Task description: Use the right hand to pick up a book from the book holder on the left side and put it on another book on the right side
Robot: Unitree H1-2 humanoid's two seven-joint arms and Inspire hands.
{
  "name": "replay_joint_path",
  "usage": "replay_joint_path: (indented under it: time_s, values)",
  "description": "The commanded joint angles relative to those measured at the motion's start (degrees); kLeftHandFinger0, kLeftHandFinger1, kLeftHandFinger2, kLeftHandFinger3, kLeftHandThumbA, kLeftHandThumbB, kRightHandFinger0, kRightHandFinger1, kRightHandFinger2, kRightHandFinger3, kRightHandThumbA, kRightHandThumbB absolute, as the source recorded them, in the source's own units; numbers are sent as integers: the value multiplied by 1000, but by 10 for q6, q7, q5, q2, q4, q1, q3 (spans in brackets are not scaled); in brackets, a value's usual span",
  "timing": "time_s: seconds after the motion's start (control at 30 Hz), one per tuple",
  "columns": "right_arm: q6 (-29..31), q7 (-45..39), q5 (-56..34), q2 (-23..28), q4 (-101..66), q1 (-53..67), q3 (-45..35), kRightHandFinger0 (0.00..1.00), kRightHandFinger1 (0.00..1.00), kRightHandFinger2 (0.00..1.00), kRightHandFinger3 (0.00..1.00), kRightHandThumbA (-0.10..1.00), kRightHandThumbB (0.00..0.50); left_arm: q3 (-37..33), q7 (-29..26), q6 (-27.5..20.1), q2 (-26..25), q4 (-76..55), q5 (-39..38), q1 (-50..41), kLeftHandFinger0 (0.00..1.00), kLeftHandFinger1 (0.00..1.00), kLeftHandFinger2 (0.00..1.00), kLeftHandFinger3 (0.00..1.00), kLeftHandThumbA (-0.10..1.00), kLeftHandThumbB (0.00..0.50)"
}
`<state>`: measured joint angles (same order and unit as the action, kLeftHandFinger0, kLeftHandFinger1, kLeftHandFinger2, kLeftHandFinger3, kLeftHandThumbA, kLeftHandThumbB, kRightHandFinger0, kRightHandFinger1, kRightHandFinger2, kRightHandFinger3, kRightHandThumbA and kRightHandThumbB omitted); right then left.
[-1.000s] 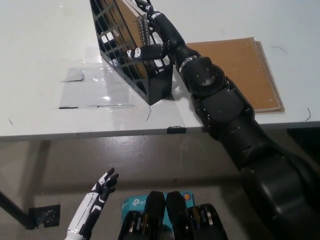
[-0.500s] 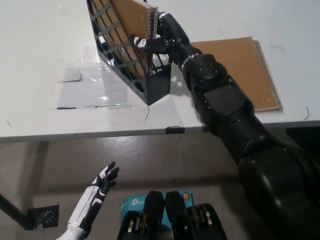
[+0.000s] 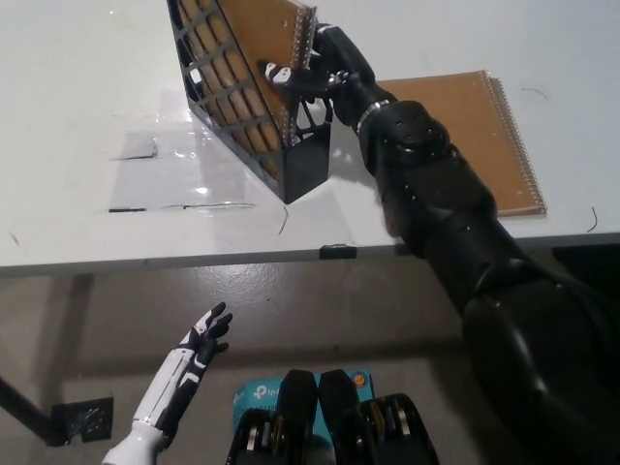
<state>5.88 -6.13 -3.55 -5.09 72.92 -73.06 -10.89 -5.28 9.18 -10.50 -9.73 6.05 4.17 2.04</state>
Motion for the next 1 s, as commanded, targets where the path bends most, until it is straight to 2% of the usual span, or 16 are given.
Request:
replay_joint_path:
  time_s: [0.0, 0.1, 0.13, 0.2, 0.23, 0.37, 0.47, 0.6, 0.7, 0.83, 0.9, 0.97]
  values:
    - [-51, -47, -117, -4, -72, -78, -70, 0, 413, 857, 827, -100, 151, 0, 11, -4, -11, -8, -7, 11, 926, 1000, 1000, 1000, 973, 234]
    - [-106, -67, -183, -7, -105, -97, -131, 0, 407, 840, 862, -100, 114, -2, 10, -16, -14, -1, 0, 13, 907, 1000, 1000, 1000, 994, 240]
    - [-137, -74, -212, -6, -123, -108, -154, 0, 398, 804, 877, -100, 112, -3, 12, -21, -15, 2, 0, 12, 907, 1000, 1000, 1000, 995, 241]
    - [-177, -64, -248, -10, -158, -117, -185, 0, 374, 772, 920, -100, 133, -1, 14, -13, -12, 1, -10, 9, 911, 1000, 1000, 1000, 974, 269]
    - [-193, -56, -256, -12, -175, -120, -193, 0, 355, 768, 1000, -100, 135, -1, 15, -12, -12, 1, -12, 8, 911, 1000, 1000, 1000, 961, 268]
    - [-257, -49, -297, -12, -230, -135, -221, 0, 341, 755, 1000, -100, 137, -3, 11, -20, -13, 4, -2, 10, 893, 1000, 1000, 1000, 979, 257]
    - [-313, -38, -333, -9, -269, -152, -246, 0, 330, 739, 1000, -100, 166, -3, 8, -15, -11, 2, 2, 12, 887, 1000, 1000, 1000, 984, 263]
    - [-328, -23, -349, 1, -299, -168, -244, 0, 255, 698, 1000, -100, 129, -4, 6, -16, -11, 2, 6, 15, 878, 990, 1000, 1000, 993, 254]
    - [-328, -18, -363, 13, -304, -177, -242, 0, 268, 719, 1000, -100, 164, -4, 7, -15, -11, 3, 4, 14, 875, 988, 1000, 1000, 996, 260]
    - [-328, -14, -372, 33, -321, -183, -234, 0, 268, 741, 1000, -100, 157, -6, 7, -14, -11, 1, 5, 14, 860, 981, 1000, 1000, 994, 247]
    - [-328, -17, -379, 46, -326, -185, -232, 0, 257, 741, 1000, -100, 133, -7, 6, -17, -14, 3, 11, 17, 853, 975, 1000, 1000, 1000, 239]
    - [-328, -15, -386, 59, -328, -185, -230, 0, 223, 689, 1000, -100, 118, -7, 6, -14, -16, 1, 10, 16, 851, 972, 1000, 1000, 1000, 246]
